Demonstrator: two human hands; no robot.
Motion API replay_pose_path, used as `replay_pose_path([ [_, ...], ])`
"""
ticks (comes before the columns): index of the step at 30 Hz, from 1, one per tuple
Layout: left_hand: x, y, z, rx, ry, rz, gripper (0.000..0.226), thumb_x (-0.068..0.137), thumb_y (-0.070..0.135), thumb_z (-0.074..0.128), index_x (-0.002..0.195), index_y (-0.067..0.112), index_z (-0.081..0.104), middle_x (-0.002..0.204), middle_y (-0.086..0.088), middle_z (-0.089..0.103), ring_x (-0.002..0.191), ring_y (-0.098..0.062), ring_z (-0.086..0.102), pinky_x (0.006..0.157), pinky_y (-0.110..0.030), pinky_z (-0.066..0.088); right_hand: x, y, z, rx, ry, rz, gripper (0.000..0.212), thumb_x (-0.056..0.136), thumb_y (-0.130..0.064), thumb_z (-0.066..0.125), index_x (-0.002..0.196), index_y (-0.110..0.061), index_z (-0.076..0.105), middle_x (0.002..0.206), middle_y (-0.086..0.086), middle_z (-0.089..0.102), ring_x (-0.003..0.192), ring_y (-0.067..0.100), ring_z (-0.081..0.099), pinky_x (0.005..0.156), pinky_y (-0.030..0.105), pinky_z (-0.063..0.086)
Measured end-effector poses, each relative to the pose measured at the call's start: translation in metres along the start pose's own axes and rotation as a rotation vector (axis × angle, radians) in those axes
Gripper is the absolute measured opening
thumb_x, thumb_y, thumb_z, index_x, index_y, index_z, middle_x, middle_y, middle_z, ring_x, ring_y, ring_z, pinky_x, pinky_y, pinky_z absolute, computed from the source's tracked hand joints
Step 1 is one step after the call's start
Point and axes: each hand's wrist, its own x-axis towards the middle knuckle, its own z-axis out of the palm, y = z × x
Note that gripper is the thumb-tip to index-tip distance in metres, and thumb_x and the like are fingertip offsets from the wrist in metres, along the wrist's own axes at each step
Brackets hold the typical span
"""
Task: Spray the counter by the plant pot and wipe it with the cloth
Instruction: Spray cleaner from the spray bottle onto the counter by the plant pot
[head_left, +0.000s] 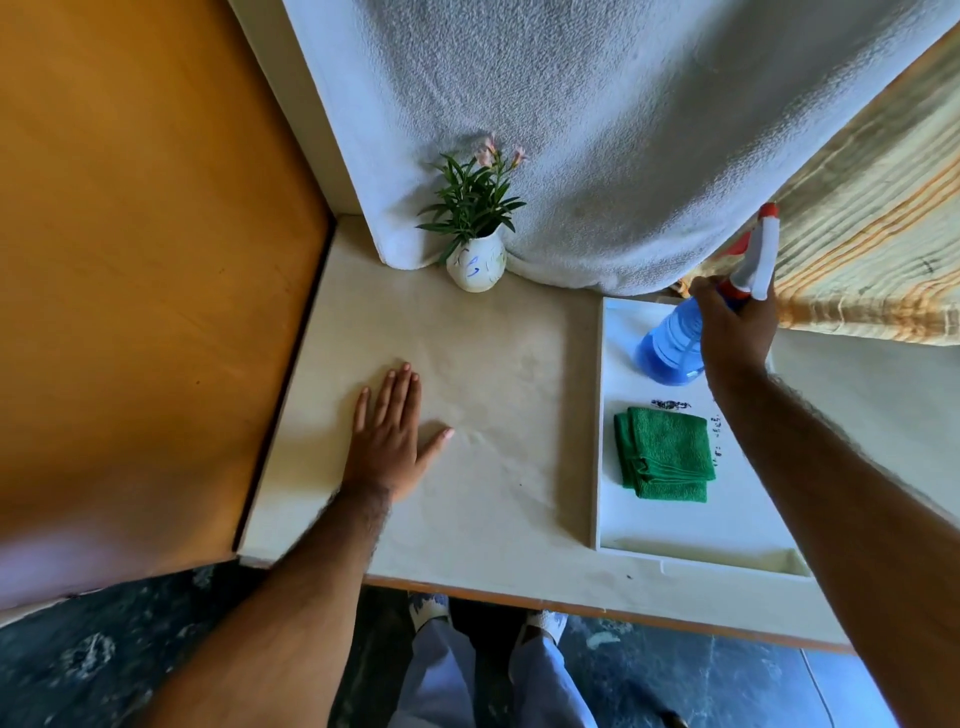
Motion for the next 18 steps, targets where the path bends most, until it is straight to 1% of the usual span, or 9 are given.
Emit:
replay_pose_path([
  [2, 0.0, 0.001, 0.002, 0.007, 0.027, -0.007, 0.095, 0.097, 0.074, 0.024, 0.164, 0.007, 0.026, 0.174, -0.011, 0.025, 0.16, -0.028, 0.028, 0.129, -0.055, 0.025, 0.001, -0.01, 0.002, 0.005, 0.015, -0.037, 0.019, 0.077, -0.019, 0.071, 0.09, -0.006, 0.064, 0.07, -0.008, 0.059, 0.062, -0.002, 0.056, 0.064, 0.02, 0.049],
  [5, -0.001, 0.002, 0.003, 0.013, 0.058, -0.012, 0.092, 0.098, 0.072, 0.029, 0.164, 0.007, 0.028, 0.173, -0.011, 0.027, 0.16, -0.027, 0.03, 0.129, -0.055, 0.027, -0.004, -0.034, 0.014, -0.006, -0.033, -0.109, 0.025, 0.077, -0.017, 0.072, 0.095, 0.0, 0.07, 0.076, 0.001, 0.066, 0.067, 0.005, 0.06, 0.063, 0.019, 0.051],
  [8, -0.004, 0.0, 0.004, 0.023, 0.087, -0.015, 0.091, 0.098, 0.071, 0.031, 0.164, 0.008, 0.029, 0.174, -0.01, 0.027, 0.16, -0.026, 0.029, 0.129, -0.054, 0.028, -0.023, -0.056, 0.044, -0.138, -0.139, -0.185, 0.013, 0.076, -0.017, 0.073, 0.089, -0.015, 0.07, 0.069, 0.002, 0.062, 0.062, 0.006, 0.053, 0.059, 0.021, 0.044],
  [9, -0.004, 0.0, 0.005, 0.026, 0.096, -0.014, 0.091, 0.098, 0.071, 0.031, 0.164, 0.008, 0.029, 0.174, -0.01, 0.027, 0.16, -0.026, 0.029, 0.129, -0.054, 0.028, -0.031, -0.06, 0.056, -0.176, -0.182, -0.204, 0.015, 0.076, -0.017, 0.072, 0.09, -0.022, 0.07, 0.067, -0.001, 0.061, 0.059, 0.004, 0.051, 0.055, 0.02, 0.043],
  [11, -0.004, 0.0, 0.006, 0.026, 0.12, -0.011, 0.09, 0.099, 0.071, 0.033, 0.164, 0.008, 0.029, 0.173, -0.01, 0.028, 0.159, -0.025, 0.03, 0.128, -0.054, 0.028, -0.045, -0.065, 0.077, -0.226, -0.278, -0.175, 0.017, 0.073, -0.016, 0.072, 0.086, -0.027, 0.07, 0.064, -0.004, 0.061, 0.052, 0.001, 0.048, 0.049, 0.014, 0.039],
  [13, -0.003, 0.0, 0.008, 0.023, 0.15, -0.007, 0.09, 0.098, 0.069, 0.037, 0.163, 0.008, 0.031, 0.173, -0.01, 0.03, 0.159, -0.026, 0.032, 0.127, -0.054, 0.029, -0.056, -0.064, 0.098, -0.302, -0.384, -0.105, 0.013, 0.07, -0.017, 0.073, 0.074, -0.028, 0.067, 0.058, -0.008, 0.062, 0.048, 0.001, 0.051, 0.047, 0.011, 0.038],
  [14, -0.003, -0.001, 0.008, 0.024, 0.162, -0.006, 0.089, 0.098, 0.069, 0.038, 0.163, 0.008, 0.032, 0.172, -0.01, 0.031, 0.158, -0.026, 0.033, 0.127, -0.054, 0.03, -0.062, -0.06, 0.108, -0.358, -0.433, -0.101, 0.014, 0.07, -0.018, 0.074, 0.071, -0.029, 0.065, 0.054, -0.011, 0.06, 0.049, 0.001, 0.052, 0.048, 0.011, 0.037],
  [16, -0.002, -0.002, 0.009, 0.028, 0.181, -0.006, 0.089, 0.098, 0.069, 0.041, 0.162, 0.008, 0.034, 0.171, -0.01, 0.033, 0.158, -0.026, 0.034, 0.126, -0.055, 0.032, -0.075, -0.054, 0.125, -0.47, -0.502, -0.165, 0.013, 0.071, -0.02, 0.075, 0.076, -0.03, 0.067, 0.055, -0.012, 0.058, 0.057, 0.006, 0.052, 0.053, 0.004, 0.033],
  [18, -0.002, -0.002, 0.01, 0.022, 0.193, -0.006, 0.089, 0.098, 0.068, 0.042, 0.162, 0.008, 0.034, 0.171, -0.01, 0.033, 0.158, -0.025, 0.034, 0.127, -0.055, 0.032, -0.083, -0.047, 0.14, -0.545, -0.558, -0.196, 0.017, 0.072, -0.023, 0.073, 0.089, -0.025, 0.07, 0.071, -0.008, 0.067, 0.069, 0.009, 0.057, 0.064, 0.002, 0.039],
])
